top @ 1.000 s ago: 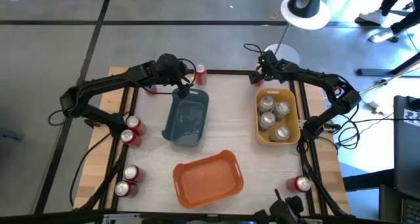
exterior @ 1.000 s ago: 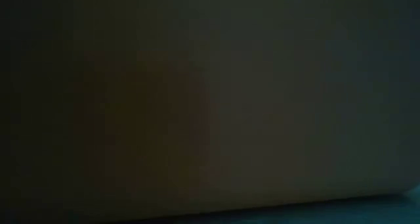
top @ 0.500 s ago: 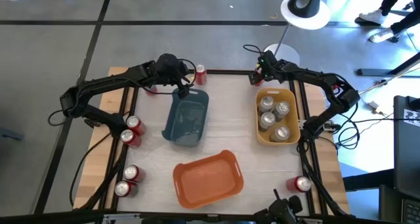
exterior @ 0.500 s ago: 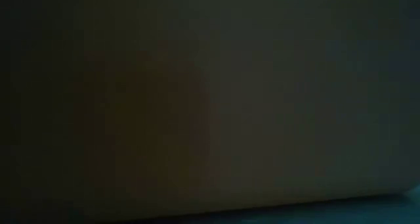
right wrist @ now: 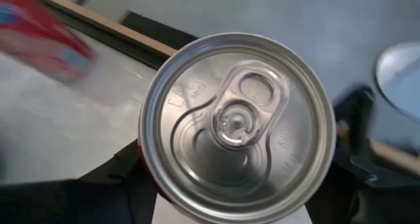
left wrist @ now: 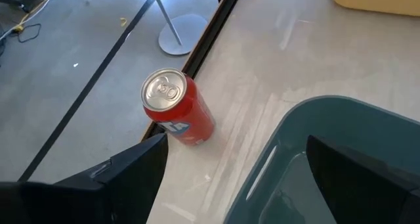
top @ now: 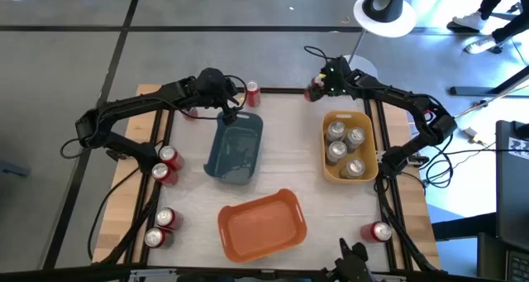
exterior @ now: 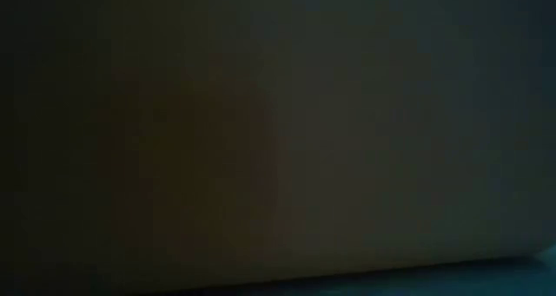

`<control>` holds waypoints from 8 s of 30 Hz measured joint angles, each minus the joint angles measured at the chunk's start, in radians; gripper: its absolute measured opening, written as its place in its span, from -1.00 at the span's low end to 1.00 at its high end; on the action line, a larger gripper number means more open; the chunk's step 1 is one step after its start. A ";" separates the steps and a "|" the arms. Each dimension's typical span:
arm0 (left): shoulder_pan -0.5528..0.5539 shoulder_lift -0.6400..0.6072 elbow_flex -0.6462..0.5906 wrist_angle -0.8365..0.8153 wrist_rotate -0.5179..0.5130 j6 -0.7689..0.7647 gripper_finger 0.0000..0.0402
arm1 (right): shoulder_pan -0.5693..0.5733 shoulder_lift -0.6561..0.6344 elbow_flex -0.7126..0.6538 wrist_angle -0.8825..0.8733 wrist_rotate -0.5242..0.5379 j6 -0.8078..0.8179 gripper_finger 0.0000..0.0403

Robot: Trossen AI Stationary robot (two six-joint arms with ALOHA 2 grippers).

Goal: Sort soda cans
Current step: Put the top right orange soda can into the blue bin

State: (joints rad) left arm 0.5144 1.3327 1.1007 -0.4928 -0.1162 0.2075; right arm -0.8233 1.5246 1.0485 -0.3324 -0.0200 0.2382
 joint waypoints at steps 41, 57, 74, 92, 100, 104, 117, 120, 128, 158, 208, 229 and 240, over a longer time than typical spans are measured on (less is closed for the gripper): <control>0.176 -0.241 0.000 -0.118 -0.003 -0.031 0.75 | 0.549 0.357 0.556 -0.005 -0.097 -0.277 0.37; 0.174 -0.241 0.000 -0.117 -0.003 -0.036 0.75 | 0.548 0.516 0.561 -0.035 -0.131 -0.270 0.37; 0.174 -0.240 0.000 -0.116 -0.003 -0.035 0.75 | 0.548 0.556 0.562 -0.027 -0.119 -0.270 0.60; 0.174 -0.240 0.000 -0.116 -0.002 -0.032 0.75 | 0.546 0.496 0.701 -0.071 -0.006 -0.297 0.79; 0.174 -0.240 0.000 -0.123 -0.002 -0.033 0.75 | 0.453 0.502 0.771 -0.039 0.163 -0.328 0.79; 0.174 -0.240 0.000 -0.123 -0.002 -0.033 0.75 | 0.397 0.539 0.771 0.018 0.154 -0.272 0.79; 0.174 -0.240 0.000 -0.119 -0.002 -0.017 0.75 | 0.377 0.677 0.769 0.161 0.216 -0.210 0.79; 0.174 -0.240 0.000 -0.121 -0.002 -0.017 0.75 | 0.376 0.692 0.769 0.148 0.240 -0.201 0.79; 0.174 -0.240 0.000 -0.125 -0.002 -0.014 0.75 | 0.376 0.697 0.769 0.143 0.241 -0.201 0.79; 0.174 -0.240 0.000 -0.094 -0.002 -0.011 0.75 | 0.299 0.743 0.771 0.147 -0.019 -0.188 0.44; 0.175 -0.370 0.000 -0.182 -0.003 -0.063 0.75 | 0.631 0.744 1.200 -0.347 -0.047 -0.295 0.41; 0.175 -0.369 0.000 -0.181 -0.003 -0.073 0.75 | 0.647 0.752 0.870 -0.004 0.074 -0.244 0.48; 0.175 -0.369 0.000 -0.179 -0.003 -0.078 0.75 | 0.646 0.749 0.864 0.009 0.082 -0.245 0.73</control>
State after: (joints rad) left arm 0.6891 0.9638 1.1008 -0.6716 -0.1196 0.1292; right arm -0.1772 2.2732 1.9122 -0.3235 0.0619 -0.0067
